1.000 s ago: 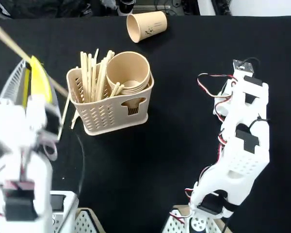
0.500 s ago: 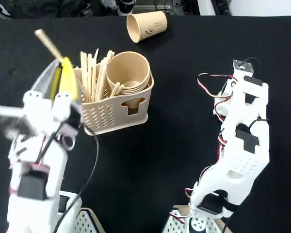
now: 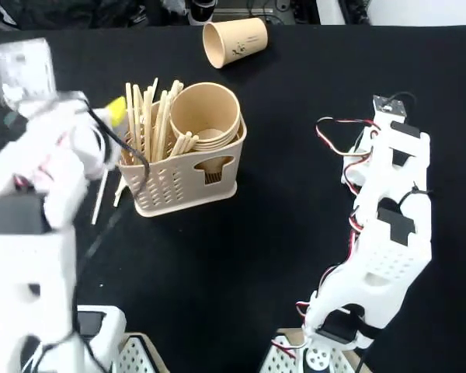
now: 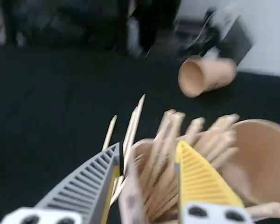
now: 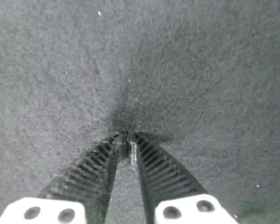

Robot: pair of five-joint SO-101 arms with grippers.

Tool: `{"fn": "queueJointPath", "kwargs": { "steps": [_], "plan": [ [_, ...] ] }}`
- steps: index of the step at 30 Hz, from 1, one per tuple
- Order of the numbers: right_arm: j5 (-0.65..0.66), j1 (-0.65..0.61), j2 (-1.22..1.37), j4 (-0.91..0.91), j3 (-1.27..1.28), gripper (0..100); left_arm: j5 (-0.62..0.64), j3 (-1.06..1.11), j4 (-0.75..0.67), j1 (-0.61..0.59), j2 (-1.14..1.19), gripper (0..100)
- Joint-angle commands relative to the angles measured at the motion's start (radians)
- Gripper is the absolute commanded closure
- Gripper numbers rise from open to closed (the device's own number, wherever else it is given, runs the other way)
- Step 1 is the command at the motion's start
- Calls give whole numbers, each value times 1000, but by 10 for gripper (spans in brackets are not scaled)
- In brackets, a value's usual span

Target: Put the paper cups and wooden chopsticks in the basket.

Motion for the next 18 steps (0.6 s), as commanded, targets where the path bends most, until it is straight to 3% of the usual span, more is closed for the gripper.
{"fn": "queueJointPath", "kwargs": {
  "steps": [1,8,12,18],
  "plan": [
    [8,0,-22,-5,2,986,8,-246,169,-102,219,804],
    [8,0,-22,-5,2,986,6,-418,207,-213,664,804],
    [8,0,-22,-5,2,986,-5,-510,198,-206,910,804],
    [8,0,-22,-5,2,986,-149,-664,210,-140,1180,804]
  ]
}}
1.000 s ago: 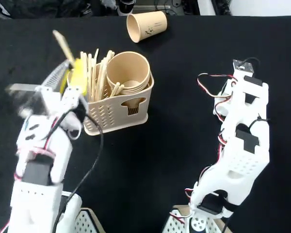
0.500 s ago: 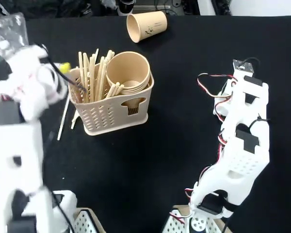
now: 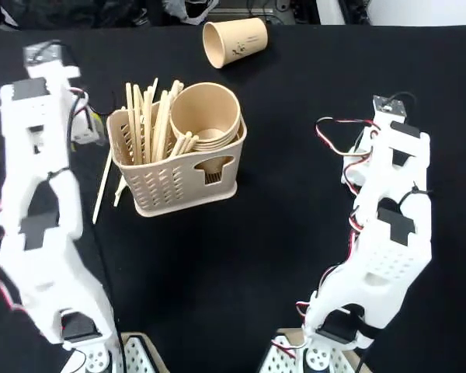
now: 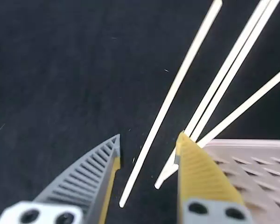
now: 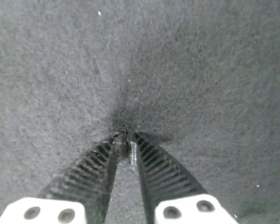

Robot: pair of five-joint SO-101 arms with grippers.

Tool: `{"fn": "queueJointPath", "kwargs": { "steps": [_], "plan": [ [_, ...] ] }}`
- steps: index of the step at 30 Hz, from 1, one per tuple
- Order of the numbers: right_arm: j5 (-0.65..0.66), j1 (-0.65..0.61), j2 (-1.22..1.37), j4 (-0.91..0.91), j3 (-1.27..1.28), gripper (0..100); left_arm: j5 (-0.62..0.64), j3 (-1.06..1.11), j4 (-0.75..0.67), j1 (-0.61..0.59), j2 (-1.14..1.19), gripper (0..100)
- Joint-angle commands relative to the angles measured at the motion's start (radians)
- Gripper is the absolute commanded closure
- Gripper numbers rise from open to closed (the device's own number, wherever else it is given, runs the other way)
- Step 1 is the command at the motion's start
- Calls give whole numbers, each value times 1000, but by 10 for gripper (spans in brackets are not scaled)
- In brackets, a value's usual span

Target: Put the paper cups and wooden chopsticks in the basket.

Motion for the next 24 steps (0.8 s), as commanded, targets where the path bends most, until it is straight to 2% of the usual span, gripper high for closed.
{"fn": "queueJointPath", "kwargs": {
  "steps": [1,7,16,24],
  "plan": [
    [8,0,-22,-5,2,986,-41,-116,23,51,97,804],
    [8,0,-22,-5,1,986,-38,-229,130,125,158,804],
    [8,0,-22,-5,2,986,-44,-225,48,148,189,803],
    [8,2,-22,-5,2,986,-46,-229,52,252,264,803]
  ]
}}
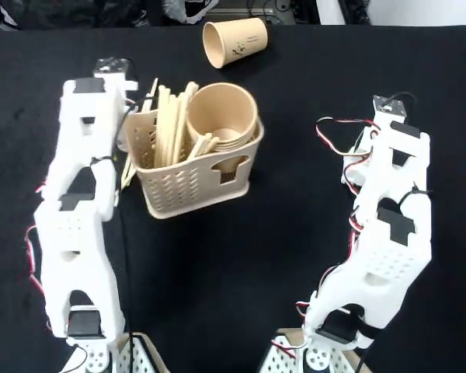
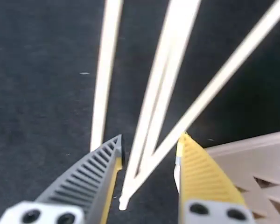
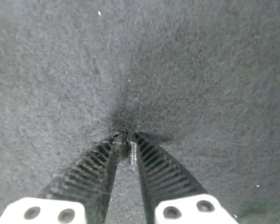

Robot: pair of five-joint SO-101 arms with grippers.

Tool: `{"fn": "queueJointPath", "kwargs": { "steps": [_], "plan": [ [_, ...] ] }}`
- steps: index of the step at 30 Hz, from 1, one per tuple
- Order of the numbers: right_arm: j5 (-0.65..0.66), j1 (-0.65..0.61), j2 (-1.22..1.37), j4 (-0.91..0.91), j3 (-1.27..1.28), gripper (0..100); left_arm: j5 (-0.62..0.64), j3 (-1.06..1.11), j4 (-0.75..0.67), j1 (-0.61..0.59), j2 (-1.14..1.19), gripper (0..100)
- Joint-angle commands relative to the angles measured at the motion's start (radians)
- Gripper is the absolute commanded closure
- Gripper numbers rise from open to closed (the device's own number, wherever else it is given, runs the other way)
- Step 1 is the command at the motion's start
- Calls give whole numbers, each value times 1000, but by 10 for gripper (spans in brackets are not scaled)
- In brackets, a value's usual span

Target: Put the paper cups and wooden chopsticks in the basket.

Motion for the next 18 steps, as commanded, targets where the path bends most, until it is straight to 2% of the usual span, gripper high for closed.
{"fn": "queueJointPath", "kwargs": {
  "steps": [1,5,12,18],
  "plan": [
    [8,2,-22,-5,2,986,-9,-30,-6,61,-12,803],
    [8,2,-22,-5,2,986,-9,-45,-15,68,-11,803],
    [8,2,-22,-5,2,986,-12,-191,-64,-65,71,803],
    [8,2,-22,-5,2,986,-51,-355,-95,-59,232,803]
  ]
}}
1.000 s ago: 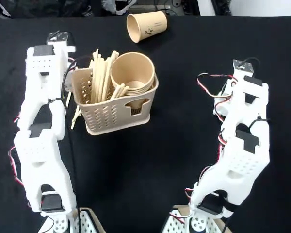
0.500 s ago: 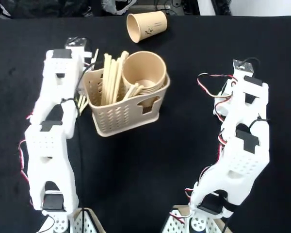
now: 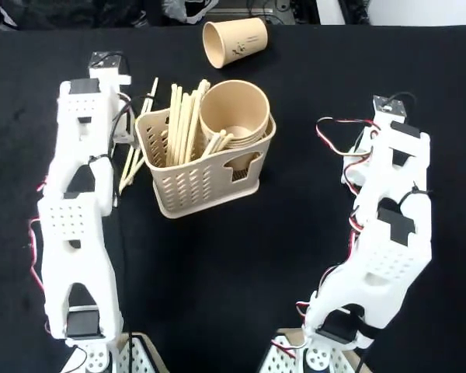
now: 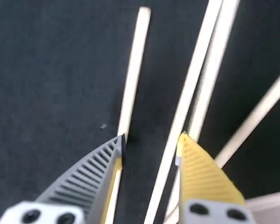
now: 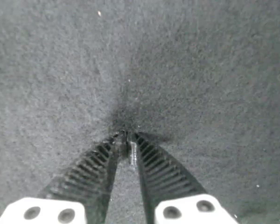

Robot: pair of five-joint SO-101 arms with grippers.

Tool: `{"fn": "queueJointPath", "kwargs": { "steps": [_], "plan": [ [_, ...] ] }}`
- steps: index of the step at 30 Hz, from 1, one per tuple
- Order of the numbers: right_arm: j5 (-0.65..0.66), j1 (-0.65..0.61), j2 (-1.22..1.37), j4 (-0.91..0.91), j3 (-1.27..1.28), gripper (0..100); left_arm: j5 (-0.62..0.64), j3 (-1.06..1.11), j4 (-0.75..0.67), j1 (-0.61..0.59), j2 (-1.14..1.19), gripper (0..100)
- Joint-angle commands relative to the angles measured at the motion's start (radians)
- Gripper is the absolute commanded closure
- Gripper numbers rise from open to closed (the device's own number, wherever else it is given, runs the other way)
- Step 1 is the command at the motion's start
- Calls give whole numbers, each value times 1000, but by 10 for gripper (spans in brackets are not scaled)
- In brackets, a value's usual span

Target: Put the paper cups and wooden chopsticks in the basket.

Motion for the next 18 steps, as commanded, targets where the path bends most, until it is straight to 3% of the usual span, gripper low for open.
{"fn": "queueJointPath", "kwargs": {
  "steps": [1,12,18],
  "plan": [
    [8,2,-22,-5,2,986,-12,-156,-9,-5,52,803],
    [8,2,-22,-5,2,986,-20,-493,178,-42,269,816],
    [8,2,-22,-5,2,986,-23,-621,278,-18,311,974]
  ]
}}
